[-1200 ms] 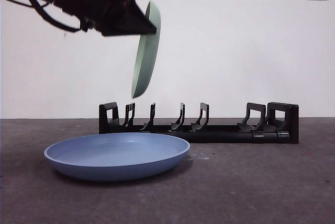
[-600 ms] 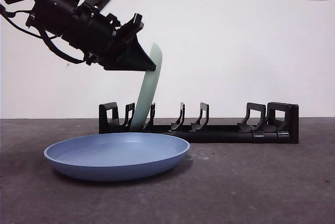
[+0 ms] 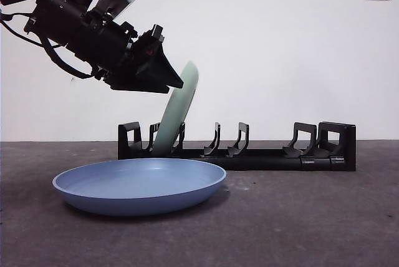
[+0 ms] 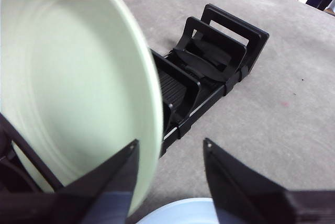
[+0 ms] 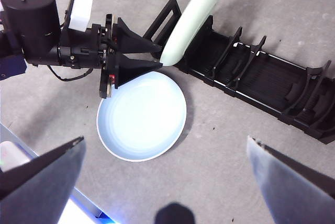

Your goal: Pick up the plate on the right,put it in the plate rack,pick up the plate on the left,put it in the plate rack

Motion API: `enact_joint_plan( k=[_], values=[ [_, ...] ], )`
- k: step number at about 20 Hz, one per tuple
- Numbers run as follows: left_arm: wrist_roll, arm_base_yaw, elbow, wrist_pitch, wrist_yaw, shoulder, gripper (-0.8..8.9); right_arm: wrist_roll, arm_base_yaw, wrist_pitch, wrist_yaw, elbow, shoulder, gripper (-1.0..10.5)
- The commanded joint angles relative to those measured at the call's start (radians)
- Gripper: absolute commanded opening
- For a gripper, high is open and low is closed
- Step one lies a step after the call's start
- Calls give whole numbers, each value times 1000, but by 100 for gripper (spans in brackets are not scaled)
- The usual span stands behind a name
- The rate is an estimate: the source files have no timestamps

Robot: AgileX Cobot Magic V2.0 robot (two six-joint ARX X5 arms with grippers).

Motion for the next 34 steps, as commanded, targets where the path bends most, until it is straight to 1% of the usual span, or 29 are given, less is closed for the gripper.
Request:
enact_joint_plan(
  k=[1, 3, 6, 10, 12, 13, 14, 17, 20, 22, 23, 24, 26, 27, 30, 31, 34],
  values=[
    [7, 1, -2, 3, 0, -15, 223, -7, 2, -22, 7, -6, 3, 533],
    [7, 1, -2, -3, 3, -35, 223, -8, 2, -22, 19, -6, 3, 533],
    [8, 1, -2, -53, 2, -92, 223, -8, 2, -22, 24, -6, 3, 533],
    [18, 1, -2, -136, 2, -237, 226, -7, 2, -22, 24, -6, 5, 533],
    [78, 1, -2, -195, -3, -339, 239, -7, 2, -22, 24, -6, 12, 533],
    [116, 1, -2, -232, -2, -397, 279, -7, 2, -22, 23, -6, 18, 533],
    [159, 1, -2, -273, -2, -455, 293, -7, 2, -22, 23, -6, 29, 533],
    [318, 1, -2, -437, -3, -626, 293, -6, 2, -22, 23, -6, 74, 533],
    [452, -7, -2, -606, -14, -753, 301, -5, 18, -22, 23, -6, 148, 533],
    [520, -17, -2, -715, -35, -808, 436, 2, 35, -22, 24, -6, 213, 532],
    [539, -24, -2, -766, -43, -824, 445, 4, 47, -22, 24, -6, 247, 532],
    [540, -32, -2, -816, -60, -837, 445, 10, 66, -15, 24, -6, 290, 532],
    [544, -47, -2, -887, -99, -842, 445, 18, 101, -3, 24, -6, 366, 532],
    [558, -52, -2, -911, -111, -842, 444, 21, 116, -1, 29, -6, 400, 532],
    [592, -64, -2, -942, -125, -842, 445, 37, 173, 4, 98, -6, 515, 531],
    [599, -69, -2, -943, -144, -842, 445, 44, 189, 13, 121, -6, 550, 531],
    [646, -95, -2, -963, -213, -840, 445, 63, 232, 38, 141, -6, 641, 531]
  ],
)
